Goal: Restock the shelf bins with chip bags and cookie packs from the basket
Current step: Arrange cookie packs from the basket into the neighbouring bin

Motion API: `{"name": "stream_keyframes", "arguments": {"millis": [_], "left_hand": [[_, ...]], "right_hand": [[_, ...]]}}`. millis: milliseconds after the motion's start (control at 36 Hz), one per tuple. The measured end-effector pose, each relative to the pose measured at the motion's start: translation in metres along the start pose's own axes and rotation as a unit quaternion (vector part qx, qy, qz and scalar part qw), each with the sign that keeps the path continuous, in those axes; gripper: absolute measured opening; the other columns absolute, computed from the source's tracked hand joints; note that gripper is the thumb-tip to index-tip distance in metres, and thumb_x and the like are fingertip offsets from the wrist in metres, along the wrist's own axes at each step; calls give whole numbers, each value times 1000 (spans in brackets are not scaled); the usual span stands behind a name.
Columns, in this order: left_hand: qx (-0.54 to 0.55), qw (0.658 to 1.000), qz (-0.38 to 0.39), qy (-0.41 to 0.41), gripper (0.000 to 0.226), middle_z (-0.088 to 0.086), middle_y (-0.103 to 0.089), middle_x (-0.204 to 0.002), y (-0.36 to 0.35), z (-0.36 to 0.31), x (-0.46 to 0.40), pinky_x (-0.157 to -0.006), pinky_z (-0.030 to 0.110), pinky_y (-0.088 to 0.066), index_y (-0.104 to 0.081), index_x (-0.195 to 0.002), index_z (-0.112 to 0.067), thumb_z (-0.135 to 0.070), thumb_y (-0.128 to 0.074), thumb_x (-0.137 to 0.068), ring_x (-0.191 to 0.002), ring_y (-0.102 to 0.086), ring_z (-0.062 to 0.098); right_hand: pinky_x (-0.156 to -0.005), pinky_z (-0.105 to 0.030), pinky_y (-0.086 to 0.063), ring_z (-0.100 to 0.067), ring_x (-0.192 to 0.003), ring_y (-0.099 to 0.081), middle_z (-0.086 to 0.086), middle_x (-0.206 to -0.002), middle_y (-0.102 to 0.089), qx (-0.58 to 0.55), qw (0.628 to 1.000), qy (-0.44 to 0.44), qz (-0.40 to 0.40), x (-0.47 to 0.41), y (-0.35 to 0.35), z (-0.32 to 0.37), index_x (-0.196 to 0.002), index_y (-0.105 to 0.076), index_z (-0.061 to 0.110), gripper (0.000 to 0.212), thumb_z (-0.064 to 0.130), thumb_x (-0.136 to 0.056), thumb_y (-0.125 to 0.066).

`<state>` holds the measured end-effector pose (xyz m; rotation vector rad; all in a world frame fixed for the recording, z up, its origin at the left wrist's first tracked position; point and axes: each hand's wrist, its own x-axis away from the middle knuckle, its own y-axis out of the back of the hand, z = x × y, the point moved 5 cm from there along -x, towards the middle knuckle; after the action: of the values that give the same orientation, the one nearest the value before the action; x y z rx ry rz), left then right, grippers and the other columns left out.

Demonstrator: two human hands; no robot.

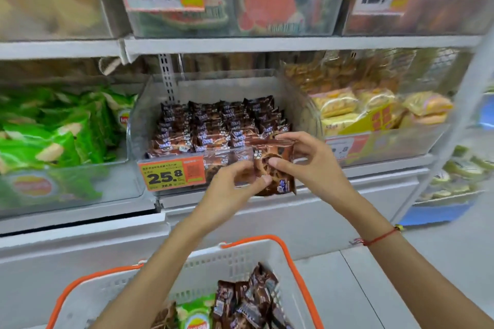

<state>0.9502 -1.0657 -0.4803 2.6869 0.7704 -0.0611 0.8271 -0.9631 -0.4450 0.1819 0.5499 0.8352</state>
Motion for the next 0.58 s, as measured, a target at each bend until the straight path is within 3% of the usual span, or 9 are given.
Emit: {"name": "stream_keyframes", "arguments": {"millis": [56,139,194,250,361,500,583], "left_hand": [[-10,999,-13,-35,16,-12,-71,-99,6,-24,-15,-83,13,-48,-66,-102,-27,-22,-68,-88,-94,-65,-1],[-16,997,-53,-48,20,-10,-70,-100,14,-53,-42,-74,10,-50,-67,-106,-24,-23,-69,-86,-89,-65,-2],[-62,994,-81,-43,21,-13,-71,-98,19,-60,-64,-85,22,-53,-68,-103,-30,-32,-73,-83,-89,-66,0],[-110,988,-107,-19,25,-17,-69,-96,22,-56,-86,-94,35,-50,-68,-102,-31,-38,-75,-80,-93,-66,2],[-137,982,-132,20,33,-10,-63,-99,25,-42,-117,-98,40,-47,-64,-110,-20,-34,-74,-82,-103,-61,11],[-160,984,-73,10,40,2,-67,-114,16,-33,-147,-96,35,-48,-63,-115,-10,-28,-75,-82,-104,-60,12],[-259,965,-26,11,24,-3,-69,-108,9,-25,-157,-94,41,-49,-63,-98,-25,-35,-75,-80,-105,-63,15]], "right_hand": [[-81,-21,-52,-5,-92,-66,6,-101,-70,2,999,28,-27,-15,13,10,-112,-62,21,37,19,-78,-78],[-89,-24,-46,-8,-106,-57,9,-113,-62,94,988,70,-104,-38,27,13,-124,-53,29,42,43,-86,-65],[-98,-27,-35,-10,-118,-46,6,-124,-55,193,966,93,-143,-52,31,10,-136,-44,29,50,52,-91,-48],[-108,-32,-26,-14,-128,-36,0,-135,-49,270,945,96,-155,-65,32,-1,-144,-37,23,56,51,-95,-32],[-117,-43,-12,-22,-141,-27,-4,-147,-41,398,904,51,-148,-77,39,-41,-147,-32,15,59,42,-97,-18],[-116,-47,-18,-26,-137,-36,-5,-136,-54,439,882,63,-160,-80,40,-51,-139,-45,15,56,32,-93,-18],[-117,-46,-17,-26,-137,-36,-5,-135,-54,441,881,63,-161,-79,40,-52,-138,-46,15,55,30,-93,-19]]}}
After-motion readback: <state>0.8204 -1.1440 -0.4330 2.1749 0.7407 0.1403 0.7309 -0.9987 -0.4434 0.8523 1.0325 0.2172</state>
